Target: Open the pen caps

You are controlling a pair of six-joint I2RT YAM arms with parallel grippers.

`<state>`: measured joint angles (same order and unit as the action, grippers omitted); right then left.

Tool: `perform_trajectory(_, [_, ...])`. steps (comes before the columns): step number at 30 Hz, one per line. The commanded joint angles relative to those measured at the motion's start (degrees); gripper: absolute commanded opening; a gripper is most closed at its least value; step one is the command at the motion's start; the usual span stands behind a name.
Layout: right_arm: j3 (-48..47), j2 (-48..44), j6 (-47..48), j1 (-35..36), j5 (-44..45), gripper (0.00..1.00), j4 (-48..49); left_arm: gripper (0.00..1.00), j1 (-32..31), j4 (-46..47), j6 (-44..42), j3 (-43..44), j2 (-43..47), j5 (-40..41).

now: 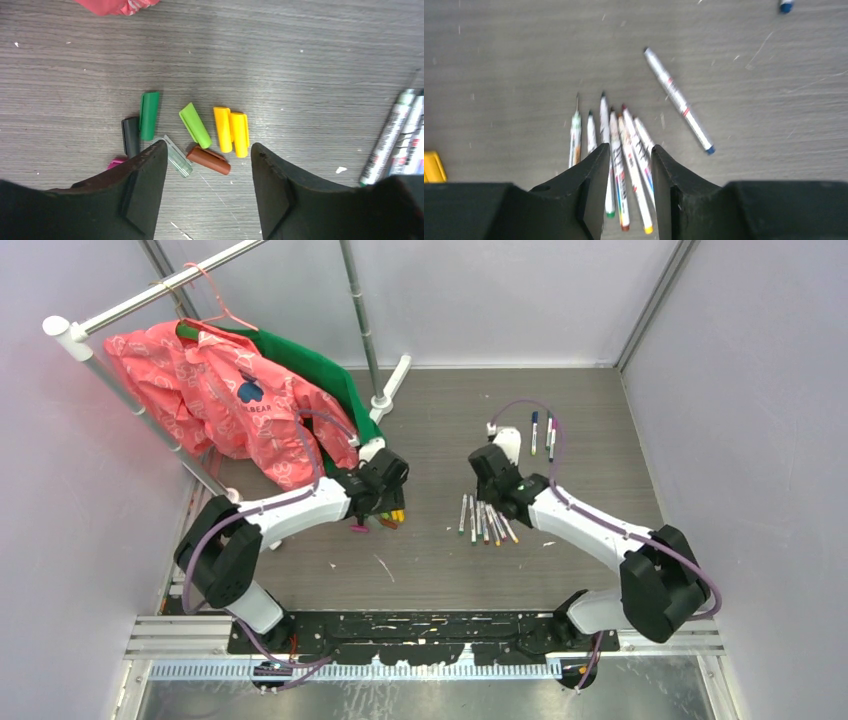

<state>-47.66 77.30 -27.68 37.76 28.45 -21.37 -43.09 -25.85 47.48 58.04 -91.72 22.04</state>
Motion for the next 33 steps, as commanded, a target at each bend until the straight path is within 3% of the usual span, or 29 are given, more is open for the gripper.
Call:
perform_trajectory(1, [-6.5, 2.0, 2.0, -6.7, 0.5, 0.42, 1.9, 0.65, 0.1, 3.9, -0.6, 0.5, 5.2, 0.5])
perform_trajectory(8, [-16.5, 11.8, 5.0, -17.0, -5.4, 0.55, 3.0, 0.87, 0.1, 13.1, -1.3, -3.7, 10.4, -1.4])
perform_trajectory(15, [-22.4, 20.2, 6.7, -24.0, -9.2, 0.68, 6.1, 0.99, 0.1, 19.0, -2.3, -5.3, 11.9, -2.9])
perform_trajectory(22, [-30.2, 28.5, 7.6, -27.6, -10.9, 0.74, 5.2, 1.00, 0.5, 22.6, -1.6, -4.0, 8.1, -6.8])
perform_trajectory(33, [-38.3, 37.8, 8.2, -32.6, -15.0, 0.73, 4.0, 0.99, 1.6, 27.9, -0.1, -5.5, 7.0, -6.4])
